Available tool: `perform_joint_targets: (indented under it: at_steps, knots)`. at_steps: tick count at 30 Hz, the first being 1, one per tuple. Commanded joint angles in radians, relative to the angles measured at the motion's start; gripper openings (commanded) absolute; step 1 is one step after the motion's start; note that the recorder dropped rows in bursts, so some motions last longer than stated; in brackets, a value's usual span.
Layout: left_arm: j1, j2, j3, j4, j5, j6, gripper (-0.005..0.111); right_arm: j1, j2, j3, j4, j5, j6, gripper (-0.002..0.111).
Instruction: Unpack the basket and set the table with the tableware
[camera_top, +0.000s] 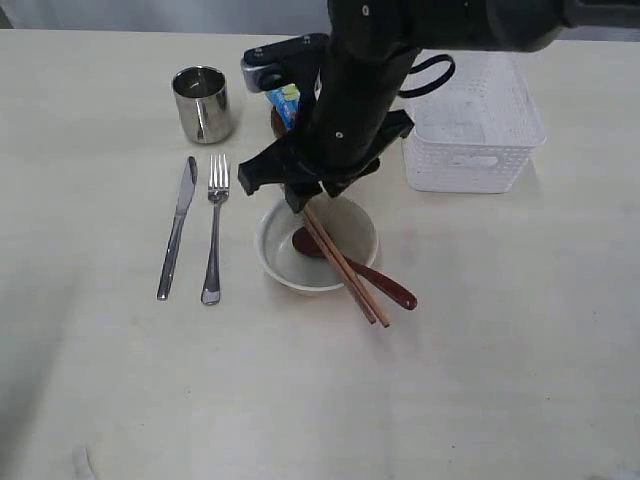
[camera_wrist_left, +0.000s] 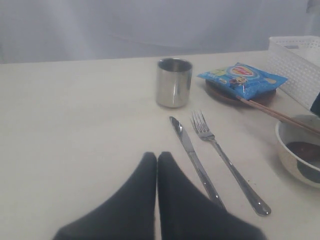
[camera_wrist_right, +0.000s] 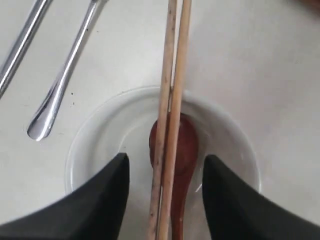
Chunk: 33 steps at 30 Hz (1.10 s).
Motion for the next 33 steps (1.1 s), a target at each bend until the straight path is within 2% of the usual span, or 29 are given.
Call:
perform_joint_targets:
  at_steps: [1,5,9,14,21,26,33]
  knots:
    - [-0.006,-0.003,0.003,0.002,-0.002,-0.001,0.0,-0.006,-0.092,-0.002,-0.089,0.003,-0.007,0.043]
    - [-0.006,-0.003,0.003,0.002,-0.002,-0.003,0.0,-0.02,-0.166,-0.002,-0.204,0.003,-0.007,0.03]
    - [-0.006,-0.003,0.003,0.002,-0.002,-0.003,0.0,-0.083,-0.233,-0.001,-0.224,-0.011,-0.009,0.0]
    - [-0.006,-0.003,0.003,0.002,-0.002,-0.003,0.0,-0.172,-0.36,0.097,-0.189,-0.177,-0.009,-0.001]
    - [-0.006,-0.003,0.003,0.002,-0.002,-0.003,0.0,-0.179,-0.645,0.463,-0.191,-0.648,-0.007,-0.001]
    - [-0.006,-0.003,0.003,0.002,-0.002,-0.003,0.0,-0.179,-0.75,0.584,-0.179,-0.696,0.004,-0.001]
    - [-0.006,-0.003,0.003,0.002,-0.002,-0.001,0.0,-0.179,-0.814,0.609,-0.136,-0.671,0.028,-0.001]
